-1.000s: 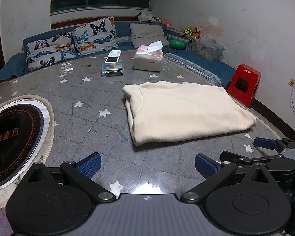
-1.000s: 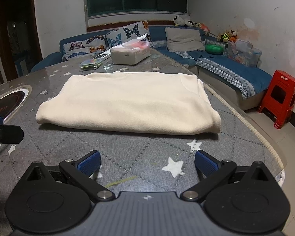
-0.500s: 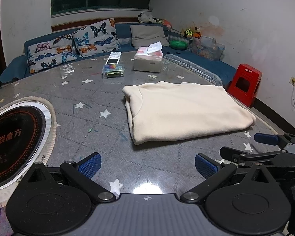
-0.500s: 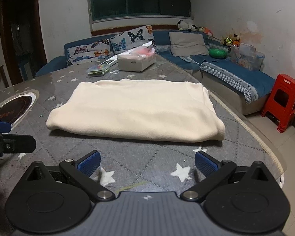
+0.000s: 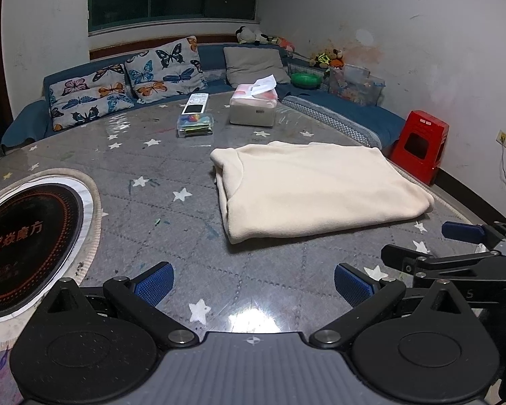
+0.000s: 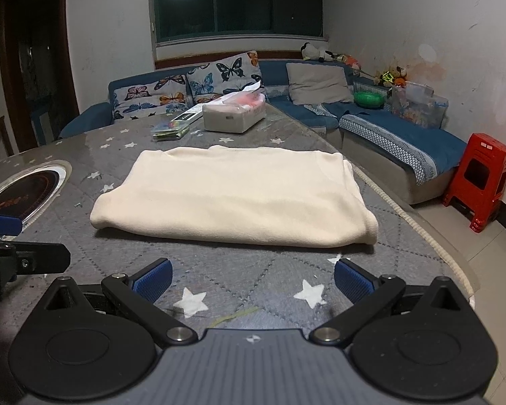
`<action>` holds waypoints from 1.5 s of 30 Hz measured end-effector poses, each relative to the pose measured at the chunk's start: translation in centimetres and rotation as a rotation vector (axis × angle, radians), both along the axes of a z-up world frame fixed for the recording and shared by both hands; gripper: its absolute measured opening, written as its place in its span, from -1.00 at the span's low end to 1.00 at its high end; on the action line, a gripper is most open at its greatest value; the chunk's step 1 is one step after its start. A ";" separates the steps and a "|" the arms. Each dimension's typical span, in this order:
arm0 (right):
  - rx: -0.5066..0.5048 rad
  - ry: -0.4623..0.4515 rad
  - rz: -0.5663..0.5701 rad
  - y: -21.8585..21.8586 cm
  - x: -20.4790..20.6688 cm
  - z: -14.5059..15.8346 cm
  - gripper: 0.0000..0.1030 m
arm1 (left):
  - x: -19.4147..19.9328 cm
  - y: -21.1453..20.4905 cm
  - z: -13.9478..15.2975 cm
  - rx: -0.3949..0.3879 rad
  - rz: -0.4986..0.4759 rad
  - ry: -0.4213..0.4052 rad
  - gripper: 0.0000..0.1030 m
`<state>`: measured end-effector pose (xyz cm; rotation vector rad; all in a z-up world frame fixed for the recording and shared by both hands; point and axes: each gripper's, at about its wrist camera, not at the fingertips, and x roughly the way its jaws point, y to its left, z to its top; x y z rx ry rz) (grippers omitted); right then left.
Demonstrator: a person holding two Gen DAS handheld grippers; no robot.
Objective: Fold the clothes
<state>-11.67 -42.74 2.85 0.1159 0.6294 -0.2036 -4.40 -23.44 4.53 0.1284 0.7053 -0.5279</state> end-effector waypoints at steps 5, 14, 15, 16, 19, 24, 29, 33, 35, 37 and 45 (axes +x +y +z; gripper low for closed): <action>-0.002 -0.011 -0.003 0.3 -0.4 0.4 1.00 | -0.5 0.2 0.2 -0.003 0.001 -0.008 1.00; 0.003 -0.036 -0.004 0.9 -1.3 0.9 1.00 | -1.3 0.4 0.4 -0.008 0.002 -0.019 1.00; 0.004 -0.038 -0.003 1.0 -1.4 1.0 1.00 | -1.4 0.5 0.4 -0.008 0.003 -0.020 1.00; 0.004 -0.040 -0.002 1.1 -1.5 1.0 1.00 | -1.5 0.5 0.5 -0.009 0.003 -0.022 1.00; 0.004 -0.045 -0.001 1.3 -1.7 1.2 1.00 | -1.8 0.6 0.5 -0.010 0.005 -0.026 1.00; 0.005 -0.054 -0.005 1.6 -2.3 1.4 1.00 | -2.2 0.9 0.8 -0.013 0.007 -0.036 1.00; 0.004 -0.063 -0.008 1.8 -3.0 1.6 1.00 | -2.7 0.9 0.9 -0.014 0.004 -0.045 1.00; 0.003 -0.074 -0.011 1.9 -3.5 1.9 1.00 | -3.2 0.9 1.1 -0.014 -0.002 -0.057 1.00; 0.000 -0.080 -0.012 2.0 -3.8 2.0 1.00 | -3.4 0.8 1.1 -0.015 -0.005 -0.060 1.00; -0.002 -0.087 -0.013 2.1 -4.0 2.2 1.00 | -3.7 0.8 1.2 -0.015 -0.006 -0.065 1.00; -0.007 -0.116 -0.019 2.6 -5.4 2.9 1.00 | -5.0 1.1 1.5 -0.023 -0.019 -0.081 1.00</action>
